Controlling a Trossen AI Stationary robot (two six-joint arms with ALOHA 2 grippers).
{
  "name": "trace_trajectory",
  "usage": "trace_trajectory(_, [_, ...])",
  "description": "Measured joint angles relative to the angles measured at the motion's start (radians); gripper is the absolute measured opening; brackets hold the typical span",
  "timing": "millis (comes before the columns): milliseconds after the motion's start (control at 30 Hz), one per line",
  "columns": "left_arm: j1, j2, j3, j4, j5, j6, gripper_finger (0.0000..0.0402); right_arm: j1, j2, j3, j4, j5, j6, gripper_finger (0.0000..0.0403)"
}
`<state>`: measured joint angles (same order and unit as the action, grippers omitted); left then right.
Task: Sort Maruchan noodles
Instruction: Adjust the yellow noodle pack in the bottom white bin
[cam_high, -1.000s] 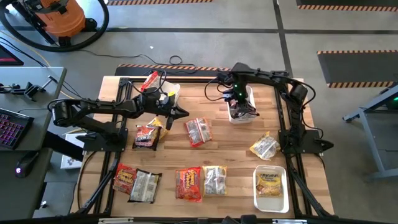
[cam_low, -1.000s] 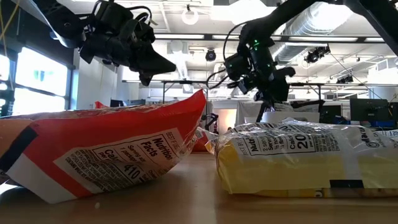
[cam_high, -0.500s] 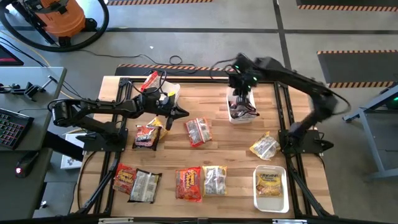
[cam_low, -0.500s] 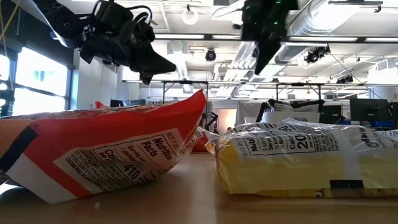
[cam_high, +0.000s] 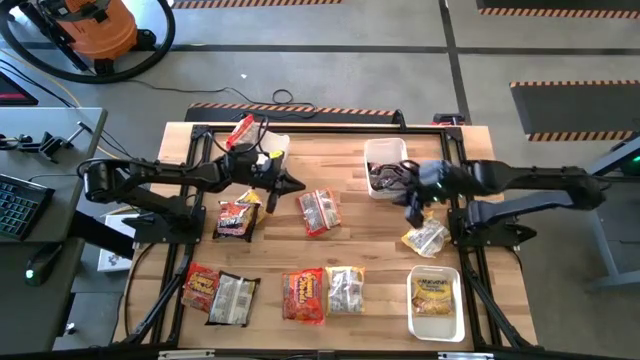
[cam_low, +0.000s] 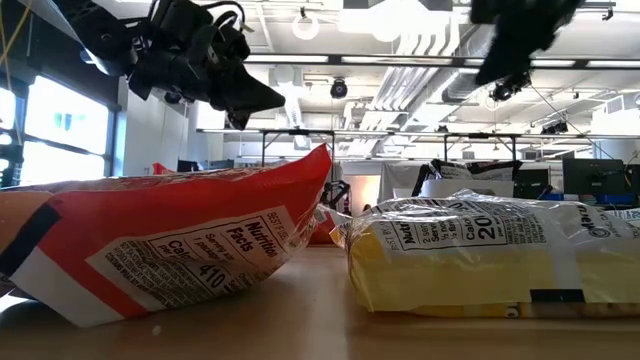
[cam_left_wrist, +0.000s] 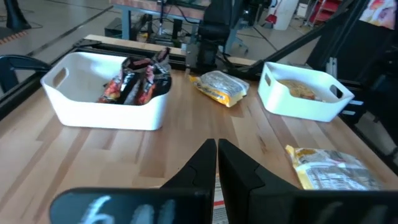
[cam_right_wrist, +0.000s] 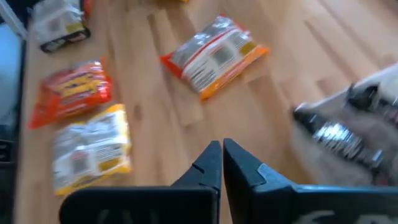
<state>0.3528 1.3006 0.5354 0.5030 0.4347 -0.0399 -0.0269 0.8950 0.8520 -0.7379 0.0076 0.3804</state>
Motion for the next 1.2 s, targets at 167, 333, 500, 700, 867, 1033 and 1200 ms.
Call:
trace_trajectory(167, [-0.045, 0.001, 0.0, 0.003, 0.0, 0.0, 0.0007, 0.228, -0.004, 0.0, -0.117, 0.07, 0.279, 0.0])
trace_trajectory(333, [-0.097, 0.04, -0.001, 0.045, 0.0, -0.001, 0.0007, 0.44, 0.067, -0.001, -0.168, 0.021, 0.597, 0.0])
trace_trajectory(500, [-0.138, 0.101, -0.001, 0.09, -0.001, -0.042, 0.0008, 0.629, 0.17, -0.001, -0.154, -0.108, 0.928, 0.0001])
trace_trajectory(700, [-0.169, 0.139, -0.001, 0.158, -0.003, -0.054, 0.0007, 0.787, 0.326, -0.001, -0.077, -0.143, 1.09, 0.0039])
trace_trajectory(867, [-0.183, 0.139, -0.001, 0.188, -0.003, -0.058, 0.0007, 0.802, 0.446, -0.001, -0.096, -0.138, 1.099, 0.0113])
trace_trajectory(1033, [-0.197, 0.139, -0.001, 0.18, -0.005, -0.063, 0.0007, 0.801, 0.531, -0.001, -0.096, -0.118, 1.063, 0.0163])
trace_trajectory(1200, [-0.22, 0.139, -0.001, 0.18, -0.033, -0.063, 0.0007, 0.801, 0.597, -0.001, -0.094, -0.102, 1.023, 0.0171])
